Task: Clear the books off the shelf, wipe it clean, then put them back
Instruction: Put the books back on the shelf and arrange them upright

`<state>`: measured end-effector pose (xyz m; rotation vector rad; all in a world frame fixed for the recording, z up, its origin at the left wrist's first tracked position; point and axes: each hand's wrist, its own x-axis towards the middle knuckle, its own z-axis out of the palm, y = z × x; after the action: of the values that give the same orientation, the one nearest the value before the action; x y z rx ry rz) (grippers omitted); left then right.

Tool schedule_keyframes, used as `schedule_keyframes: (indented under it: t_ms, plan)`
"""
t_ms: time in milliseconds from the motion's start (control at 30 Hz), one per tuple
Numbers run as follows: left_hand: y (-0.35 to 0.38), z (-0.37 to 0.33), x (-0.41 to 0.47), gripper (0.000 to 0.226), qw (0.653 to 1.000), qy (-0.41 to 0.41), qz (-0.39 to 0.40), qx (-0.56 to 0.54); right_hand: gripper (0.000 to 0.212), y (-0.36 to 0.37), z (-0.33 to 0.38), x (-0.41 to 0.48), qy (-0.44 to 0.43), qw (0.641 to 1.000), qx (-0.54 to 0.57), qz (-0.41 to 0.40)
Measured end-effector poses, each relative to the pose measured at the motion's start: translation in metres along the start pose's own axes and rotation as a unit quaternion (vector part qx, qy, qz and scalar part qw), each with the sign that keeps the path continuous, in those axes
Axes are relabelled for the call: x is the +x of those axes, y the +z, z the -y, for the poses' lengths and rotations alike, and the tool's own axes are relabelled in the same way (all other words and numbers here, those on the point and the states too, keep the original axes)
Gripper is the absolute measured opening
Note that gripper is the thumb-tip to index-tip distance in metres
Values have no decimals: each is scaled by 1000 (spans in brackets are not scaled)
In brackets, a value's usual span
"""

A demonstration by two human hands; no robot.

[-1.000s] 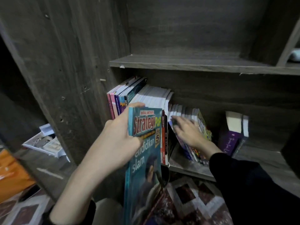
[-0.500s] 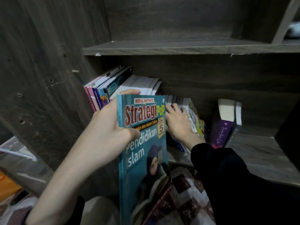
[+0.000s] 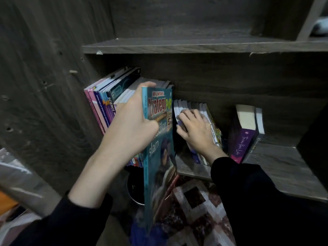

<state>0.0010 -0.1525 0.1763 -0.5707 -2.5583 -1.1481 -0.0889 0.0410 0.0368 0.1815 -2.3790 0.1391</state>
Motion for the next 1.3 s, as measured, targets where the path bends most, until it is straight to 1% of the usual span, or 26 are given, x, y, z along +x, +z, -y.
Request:
schedule_keyframes:
  t_ms: [167,300,367,433,500,600,667,733,800,867,933,1033,1100,1200,1300]
  plan:
    - [31,2,15,73,1000,-11,-22,1,19,3,-3,0,2,1000,5,-12]
    - [67,16,29,77,998,12,-66,-14,19,2,-8,-1,10,1000,11,-28]
    - [85,25,36,78,998,19,-65,-13,21,1,-9,-1,10,999,8,-33]
    - [102,34,38,77,998,-6,-56,-2,20,1,-9,-1,5,999,1,-36]
    - [116,41,35,71,998,-38,-48,12,21,1,-8,-1,2,999,-3,-35]
    - [127,45,33,50,996,-57,-62,40,20,2,-9,-2,3,999,1,-36]
    - [127,45,32,48,995,-59,-65,48,21,2,-9,-1,3,999,8,-35]
    - [129,51,24,50,996,-61,-67,26,23,2,-8,-1,0,999,9,-34]
    - [135,64,6,48,994,-86,-61,-24,22,2,-7,-1,2,999,3,-33]
    - [143,79,-17,46,992,-112,-39,-46,20,1,-6,-2,5,1000,2,-30]
    - [149,92,-31,41,992,-118,-27,-28,20,0,-5,-2,5,1000,3,-26]
    - [149,108,-28,24,992,-120,-39,2,19,-2,-5,-1,4,1000,3,-18]
    - [148,116,-20,30,991,-122,-39,37,18,-2,-4,-1,4,1000,2,-12]
    - [148,121,-7,41,983,-130,-15,127,18,-2,-4,-2,3,1000,2,-20]
    - [149,123,4,45,977,-143,1,159,18,-1,-4,-2,1,1000,3,-18]
